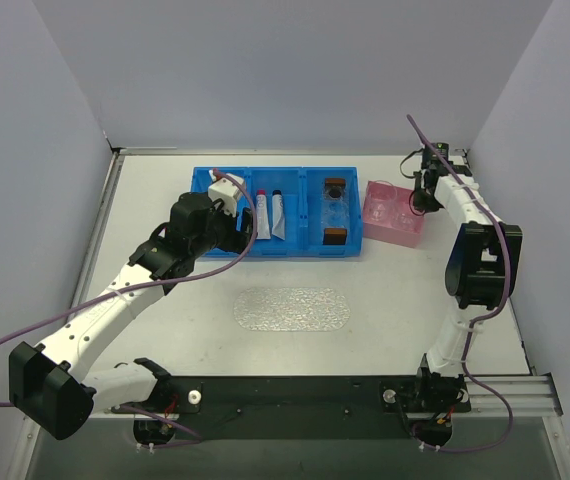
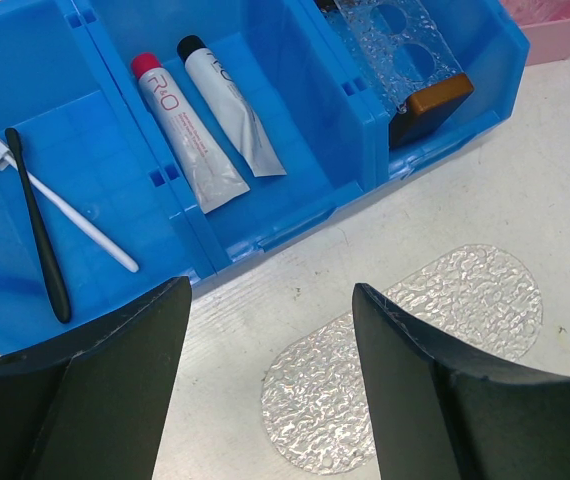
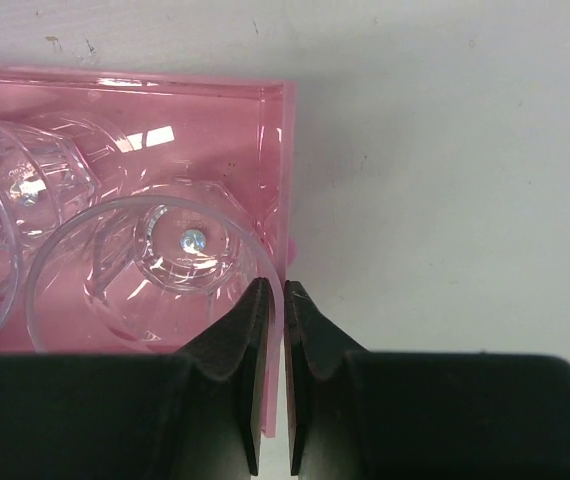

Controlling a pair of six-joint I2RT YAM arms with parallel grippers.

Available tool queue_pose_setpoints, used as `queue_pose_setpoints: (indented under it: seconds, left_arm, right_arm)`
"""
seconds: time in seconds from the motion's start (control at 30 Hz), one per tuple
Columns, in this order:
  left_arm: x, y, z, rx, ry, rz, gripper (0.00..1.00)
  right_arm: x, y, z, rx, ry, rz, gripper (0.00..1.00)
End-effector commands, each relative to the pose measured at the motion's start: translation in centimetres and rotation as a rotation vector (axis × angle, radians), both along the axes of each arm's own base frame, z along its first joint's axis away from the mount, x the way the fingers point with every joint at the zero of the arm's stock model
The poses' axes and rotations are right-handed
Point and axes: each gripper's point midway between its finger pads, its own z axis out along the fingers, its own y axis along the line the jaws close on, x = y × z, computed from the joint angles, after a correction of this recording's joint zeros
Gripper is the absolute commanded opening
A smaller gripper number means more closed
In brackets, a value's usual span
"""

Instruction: Prepare toiletry sets of a toothbrush and toothpaste on the tray

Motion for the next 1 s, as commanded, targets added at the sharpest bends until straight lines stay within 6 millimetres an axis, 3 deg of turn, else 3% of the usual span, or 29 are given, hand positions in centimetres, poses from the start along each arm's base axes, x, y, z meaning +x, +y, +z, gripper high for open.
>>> queue_pose_setpoints:
  seconds: [0.0,0.3,0.63,0.97]
  left_arm:
    - [0.3,-0.8,1.8,-0.043,-0.039,-0.019,0.76]
    - [0.2,-0.8,1.9,-0.045,-0.04,-0.02,0.76]
    - [0.1,-0.7,2.1,-0.047,-0.048,-0.014,0.76]
    - [0.2,-0.3,2.4,-0.049,-0.063,0.001,0.76]
  right_arm:
    - [0.2,-0.5,4.3,-0.064,-0.066,-0.002,0.01]
    - [0.1,-0.1,5.4,-0.074,-0.084,0.002,0.0]
    - [-0.5,0.4,9.5,-0.045,-0.183,0.0,0.0]
    - [-2.3,0.8,11.8,-0.046,-0.231,0.017,0.0]
